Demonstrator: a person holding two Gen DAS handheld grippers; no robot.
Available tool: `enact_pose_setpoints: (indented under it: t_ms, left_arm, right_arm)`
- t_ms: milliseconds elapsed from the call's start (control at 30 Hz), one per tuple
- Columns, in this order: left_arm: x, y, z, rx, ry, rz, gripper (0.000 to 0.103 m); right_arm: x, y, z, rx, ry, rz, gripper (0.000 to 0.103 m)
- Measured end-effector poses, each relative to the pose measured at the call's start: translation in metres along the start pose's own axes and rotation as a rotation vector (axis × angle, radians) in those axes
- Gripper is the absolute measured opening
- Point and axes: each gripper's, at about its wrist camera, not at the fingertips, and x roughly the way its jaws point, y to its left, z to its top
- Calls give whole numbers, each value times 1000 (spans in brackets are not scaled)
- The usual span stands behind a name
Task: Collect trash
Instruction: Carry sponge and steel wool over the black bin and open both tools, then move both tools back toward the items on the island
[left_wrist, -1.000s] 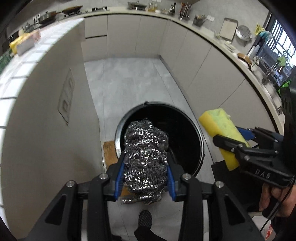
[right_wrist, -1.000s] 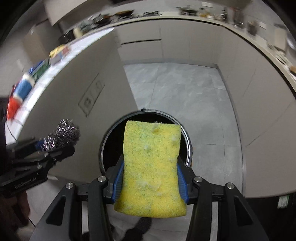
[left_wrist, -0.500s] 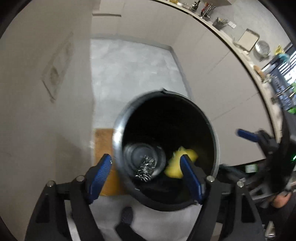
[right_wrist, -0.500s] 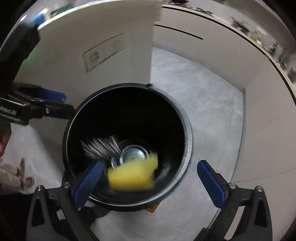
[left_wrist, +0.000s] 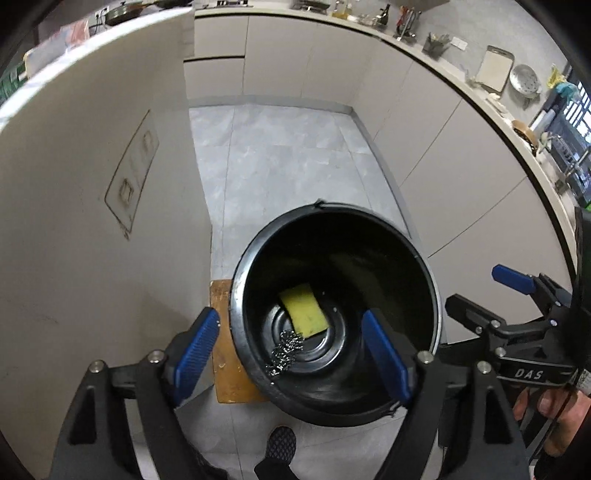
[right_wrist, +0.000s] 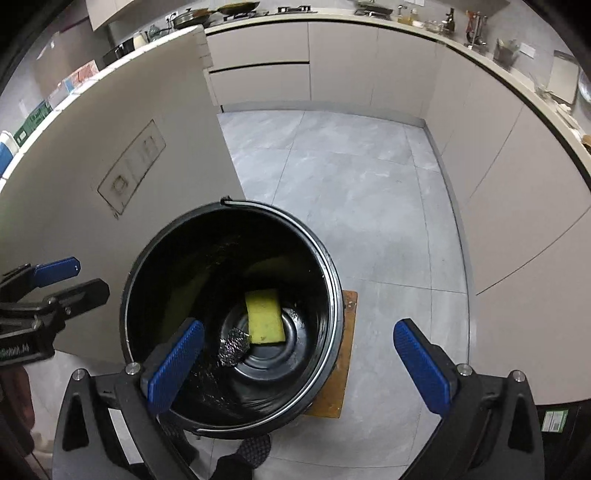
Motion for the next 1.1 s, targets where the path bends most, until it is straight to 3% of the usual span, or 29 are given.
enact_pose_setpoints:
  t_ms: [267, 500, 733, 1100]
  left_arm:
    - [-49, -11, 7, 35, -72, -3, 92]
    - [-114, 9, 2, 26, -178, 37, 98]
    - [-168, 65, -6, -47, -279, 96, 103]
    - [-222, 189, -34, -166, -411, 176, 103]
  right_arm:
    - [-45, 4, 5, 87, -60, -35, 103]
    - [-96, 24, 14, 136, -135, 6, 103]
    - [-128, 75, 28, 114, -157, 12, 103]
    - [-157, 207, 58, -8, -253, 57, 103]
